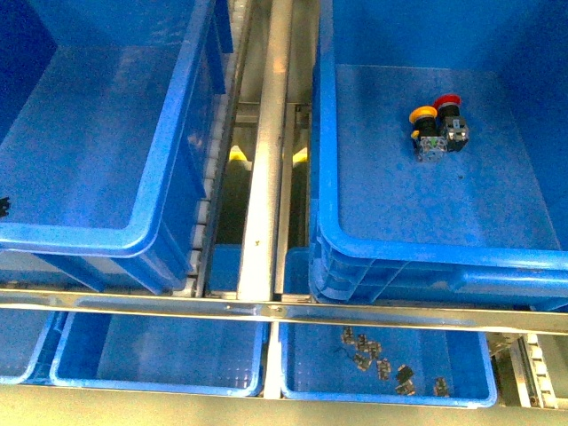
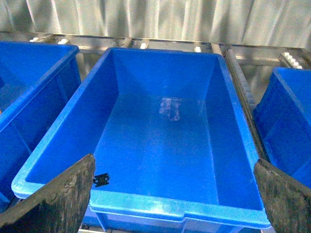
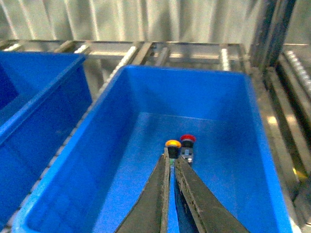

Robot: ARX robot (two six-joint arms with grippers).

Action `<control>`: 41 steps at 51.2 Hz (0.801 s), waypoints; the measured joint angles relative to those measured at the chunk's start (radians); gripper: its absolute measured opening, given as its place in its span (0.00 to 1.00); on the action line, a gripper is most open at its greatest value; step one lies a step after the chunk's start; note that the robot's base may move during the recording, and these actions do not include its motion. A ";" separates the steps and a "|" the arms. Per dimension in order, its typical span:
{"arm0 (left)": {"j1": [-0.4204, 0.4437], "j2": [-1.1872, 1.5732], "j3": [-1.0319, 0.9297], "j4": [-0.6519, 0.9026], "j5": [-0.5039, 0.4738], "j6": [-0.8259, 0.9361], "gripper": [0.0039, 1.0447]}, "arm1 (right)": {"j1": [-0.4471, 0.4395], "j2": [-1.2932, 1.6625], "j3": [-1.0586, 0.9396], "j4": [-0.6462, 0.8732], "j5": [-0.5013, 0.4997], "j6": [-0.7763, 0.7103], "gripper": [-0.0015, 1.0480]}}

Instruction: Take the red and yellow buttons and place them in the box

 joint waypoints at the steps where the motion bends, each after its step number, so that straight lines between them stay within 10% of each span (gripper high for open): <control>1: 0.000 0.000 0.000 0.000 0.000 0.000 0.93 | -0.005 -0.006 -0.007 0.000 0.000 0.001 0.04; 41: 0.000 0.000 0.000 0.000 0.000 0.000 0.93 | -0.012 -0.443 -0.011 -0.416 -0.006 -0.001 0.04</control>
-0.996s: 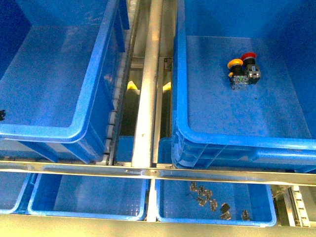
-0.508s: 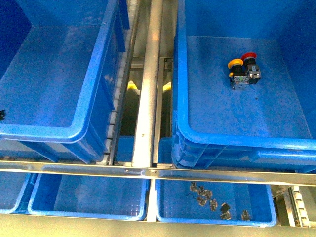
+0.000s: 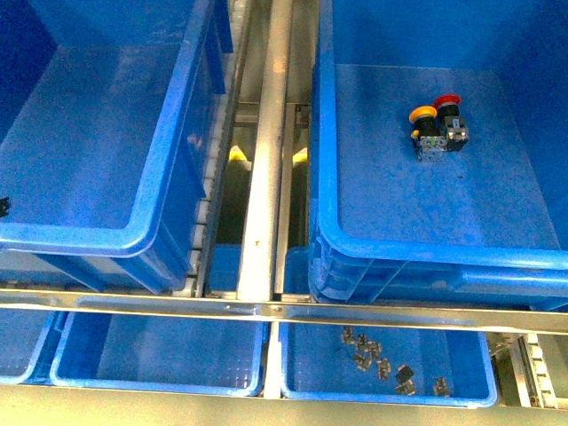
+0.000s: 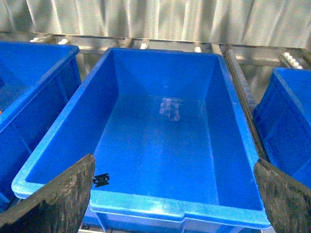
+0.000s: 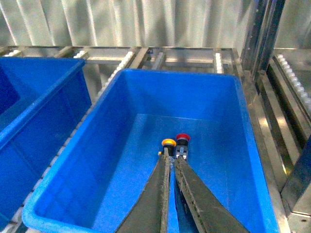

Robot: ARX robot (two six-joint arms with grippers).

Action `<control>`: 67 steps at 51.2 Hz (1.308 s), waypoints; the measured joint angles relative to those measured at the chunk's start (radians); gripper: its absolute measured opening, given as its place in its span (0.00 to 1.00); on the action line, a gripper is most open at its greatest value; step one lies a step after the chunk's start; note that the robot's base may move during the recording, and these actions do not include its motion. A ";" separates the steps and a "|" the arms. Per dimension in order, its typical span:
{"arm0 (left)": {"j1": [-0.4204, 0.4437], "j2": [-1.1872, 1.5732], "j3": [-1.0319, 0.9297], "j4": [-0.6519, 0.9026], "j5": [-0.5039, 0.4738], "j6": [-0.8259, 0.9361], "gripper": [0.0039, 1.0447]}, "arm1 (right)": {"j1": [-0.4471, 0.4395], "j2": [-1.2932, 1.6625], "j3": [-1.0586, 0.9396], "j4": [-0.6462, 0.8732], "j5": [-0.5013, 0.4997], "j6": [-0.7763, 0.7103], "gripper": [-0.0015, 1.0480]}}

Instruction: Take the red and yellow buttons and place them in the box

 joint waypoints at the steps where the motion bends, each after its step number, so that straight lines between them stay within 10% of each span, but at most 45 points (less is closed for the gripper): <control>1: 0.000 0.000 0.000 0.000 0.000 0.000 0.93 | 0.000 -0.003 0.000 -0.003 0.000 0.000 0.04; 40: 0.000 0.000 0.000 0.000 0.000 0.000 0.93 | 0.000 -0.256 0.000 -0.260 0.002 -0.001 0.04; 50: 0.000 0.000 0.000 0.000 0.000 0.000 0.93 | 0.000 -0.256 0.000 -0.260 0.002 -0.001 0.48; 67: 0.000 0.000 0.000 0.000 0.000 0.000 0.93 | 0.000 -0.256 0.000 -0.260 0.002 -0.001 0.94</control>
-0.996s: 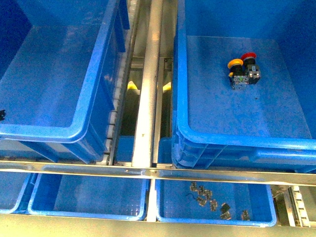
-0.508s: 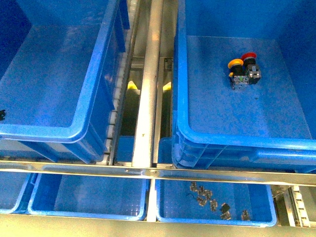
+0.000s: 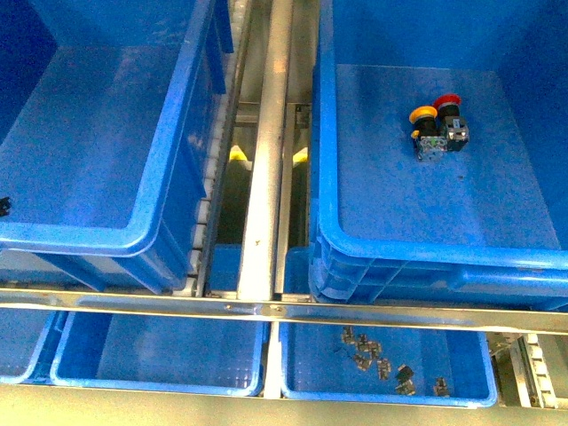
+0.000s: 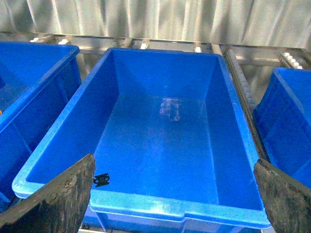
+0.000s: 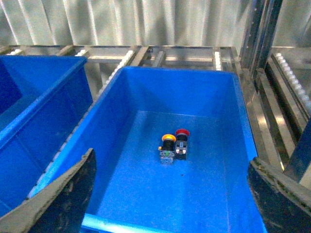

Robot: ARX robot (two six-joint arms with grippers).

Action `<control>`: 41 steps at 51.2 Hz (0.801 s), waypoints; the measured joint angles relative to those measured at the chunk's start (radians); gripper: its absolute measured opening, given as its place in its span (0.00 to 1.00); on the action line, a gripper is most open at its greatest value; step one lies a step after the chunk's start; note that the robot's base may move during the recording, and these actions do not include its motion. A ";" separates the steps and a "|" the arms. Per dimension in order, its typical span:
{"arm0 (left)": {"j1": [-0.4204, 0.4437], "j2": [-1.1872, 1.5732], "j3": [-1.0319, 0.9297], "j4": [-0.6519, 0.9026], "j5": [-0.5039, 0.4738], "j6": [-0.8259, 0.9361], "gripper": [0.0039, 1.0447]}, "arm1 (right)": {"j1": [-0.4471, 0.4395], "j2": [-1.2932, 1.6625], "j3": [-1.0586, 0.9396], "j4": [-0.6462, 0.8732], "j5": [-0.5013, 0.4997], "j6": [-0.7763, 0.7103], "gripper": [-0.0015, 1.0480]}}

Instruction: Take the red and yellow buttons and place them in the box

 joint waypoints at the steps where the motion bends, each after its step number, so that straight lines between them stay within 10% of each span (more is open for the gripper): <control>1: 0.000 0.000 0.000 0.000 0.000 0.000 0.93 | 0.000 0.000 0.000 0.000 0.000 0.000 0.94; 41: 0.000 0.000 0.000 0.000 0.000 0.000 0.93 | 0.000 0.000 0.000 0.000 0.000 0.000 0.93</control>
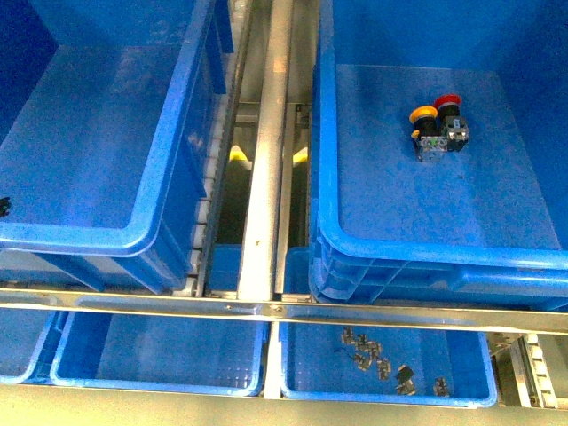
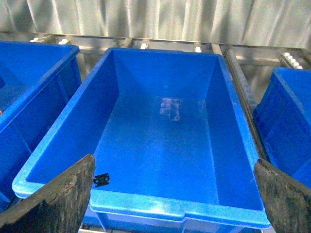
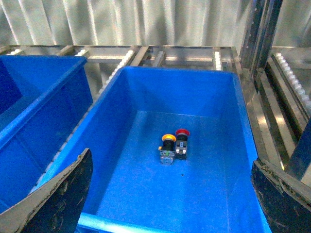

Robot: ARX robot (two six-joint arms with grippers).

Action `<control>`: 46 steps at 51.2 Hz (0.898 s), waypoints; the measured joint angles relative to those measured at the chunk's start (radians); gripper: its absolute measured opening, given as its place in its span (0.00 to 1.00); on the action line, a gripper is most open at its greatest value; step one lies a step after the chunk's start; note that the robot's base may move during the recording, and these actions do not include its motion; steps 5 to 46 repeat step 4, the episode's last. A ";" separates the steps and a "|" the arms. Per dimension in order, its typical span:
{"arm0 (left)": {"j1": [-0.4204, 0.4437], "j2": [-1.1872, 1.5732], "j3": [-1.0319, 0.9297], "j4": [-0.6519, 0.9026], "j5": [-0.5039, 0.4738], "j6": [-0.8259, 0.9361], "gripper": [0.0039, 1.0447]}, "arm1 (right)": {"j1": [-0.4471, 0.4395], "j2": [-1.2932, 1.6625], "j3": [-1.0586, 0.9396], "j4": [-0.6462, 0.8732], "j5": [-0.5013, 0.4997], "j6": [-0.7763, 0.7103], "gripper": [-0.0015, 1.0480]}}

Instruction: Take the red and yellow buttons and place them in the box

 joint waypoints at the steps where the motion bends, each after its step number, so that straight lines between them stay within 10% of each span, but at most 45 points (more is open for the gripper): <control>1: 0.000 0.000 0.000 0.000 0.000 0.000 0.93 | 0.000 0.000 0.000 0.000 0.000 0.000 0.93; 46: 0.000 0.000 0.000 0.000 0.000 0.000 0.93 | 0.000 0.000 0.000 0.000 0.000 0.000 0.93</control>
